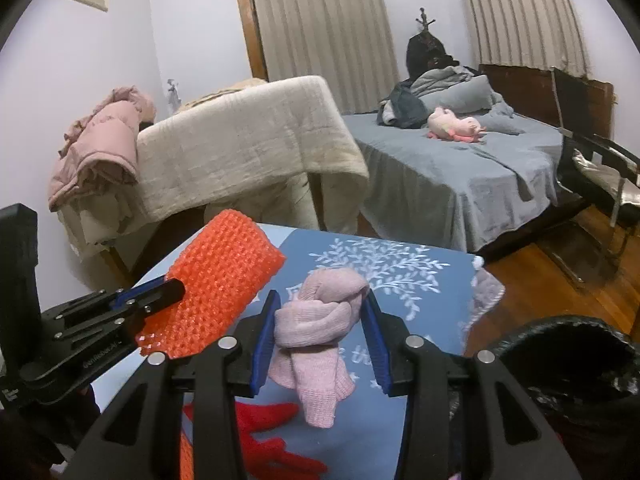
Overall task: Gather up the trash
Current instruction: 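Grasp the pink knitted cloth with the right gripper while the left gripper holds the pad, then carry the orange pad and pink cloth over the trash bin with both grippers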
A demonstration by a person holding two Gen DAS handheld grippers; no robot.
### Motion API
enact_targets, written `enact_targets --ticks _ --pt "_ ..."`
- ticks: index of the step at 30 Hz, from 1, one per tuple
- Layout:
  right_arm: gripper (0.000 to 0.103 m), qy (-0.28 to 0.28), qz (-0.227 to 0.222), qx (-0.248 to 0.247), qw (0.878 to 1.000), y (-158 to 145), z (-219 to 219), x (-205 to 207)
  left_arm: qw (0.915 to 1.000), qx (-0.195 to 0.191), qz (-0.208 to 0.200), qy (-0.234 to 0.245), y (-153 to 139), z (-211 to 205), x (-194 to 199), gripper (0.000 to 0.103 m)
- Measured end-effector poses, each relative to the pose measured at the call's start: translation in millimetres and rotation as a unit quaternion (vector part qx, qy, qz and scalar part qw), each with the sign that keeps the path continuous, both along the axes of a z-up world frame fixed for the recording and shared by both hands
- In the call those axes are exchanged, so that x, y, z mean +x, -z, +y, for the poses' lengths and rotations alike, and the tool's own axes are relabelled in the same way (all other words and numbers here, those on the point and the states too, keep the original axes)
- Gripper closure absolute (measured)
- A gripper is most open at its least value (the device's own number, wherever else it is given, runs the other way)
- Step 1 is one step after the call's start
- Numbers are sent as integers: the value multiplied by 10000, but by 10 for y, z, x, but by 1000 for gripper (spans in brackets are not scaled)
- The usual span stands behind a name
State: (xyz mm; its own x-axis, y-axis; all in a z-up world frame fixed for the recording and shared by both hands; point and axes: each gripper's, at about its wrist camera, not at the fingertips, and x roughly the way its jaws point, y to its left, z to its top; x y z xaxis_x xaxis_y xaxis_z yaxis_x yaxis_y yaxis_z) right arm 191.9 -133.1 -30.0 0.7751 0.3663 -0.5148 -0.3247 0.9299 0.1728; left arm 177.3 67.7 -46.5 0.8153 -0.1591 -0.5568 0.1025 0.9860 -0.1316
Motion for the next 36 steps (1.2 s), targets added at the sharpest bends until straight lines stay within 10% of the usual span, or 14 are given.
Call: enact_targets --ticks 36 --pt "62 1759 -131 -191 9841 -24 -1824 -791 9821 -155 -55 1875 -72 -1864 -123 91"
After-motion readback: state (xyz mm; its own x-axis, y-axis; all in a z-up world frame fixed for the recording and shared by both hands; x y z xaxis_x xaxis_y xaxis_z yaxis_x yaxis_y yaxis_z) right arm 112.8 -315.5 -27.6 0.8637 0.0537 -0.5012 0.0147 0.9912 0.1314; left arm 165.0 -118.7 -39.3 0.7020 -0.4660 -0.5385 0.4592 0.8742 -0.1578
